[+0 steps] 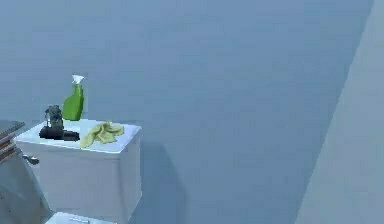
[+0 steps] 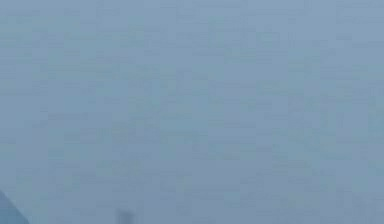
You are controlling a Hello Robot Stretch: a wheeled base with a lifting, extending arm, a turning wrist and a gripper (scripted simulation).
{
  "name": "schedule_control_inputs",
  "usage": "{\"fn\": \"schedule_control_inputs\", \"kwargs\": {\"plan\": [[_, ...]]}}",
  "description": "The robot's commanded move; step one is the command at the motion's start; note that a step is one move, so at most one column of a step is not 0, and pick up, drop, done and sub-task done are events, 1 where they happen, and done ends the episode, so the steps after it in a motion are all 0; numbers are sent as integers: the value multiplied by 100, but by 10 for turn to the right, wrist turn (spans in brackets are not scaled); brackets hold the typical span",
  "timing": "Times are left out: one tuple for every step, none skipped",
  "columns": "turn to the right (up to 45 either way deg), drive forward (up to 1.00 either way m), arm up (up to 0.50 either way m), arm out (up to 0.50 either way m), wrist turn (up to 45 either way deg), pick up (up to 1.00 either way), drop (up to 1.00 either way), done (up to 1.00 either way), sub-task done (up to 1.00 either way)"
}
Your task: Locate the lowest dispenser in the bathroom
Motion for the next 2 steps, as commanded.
{"fn": "schedule_control_inputs", "kwargs": {"plan": [[0,30,0,0,0,0,0,0,0],[-450,0,0,0,0,0,0,0,0]]}}
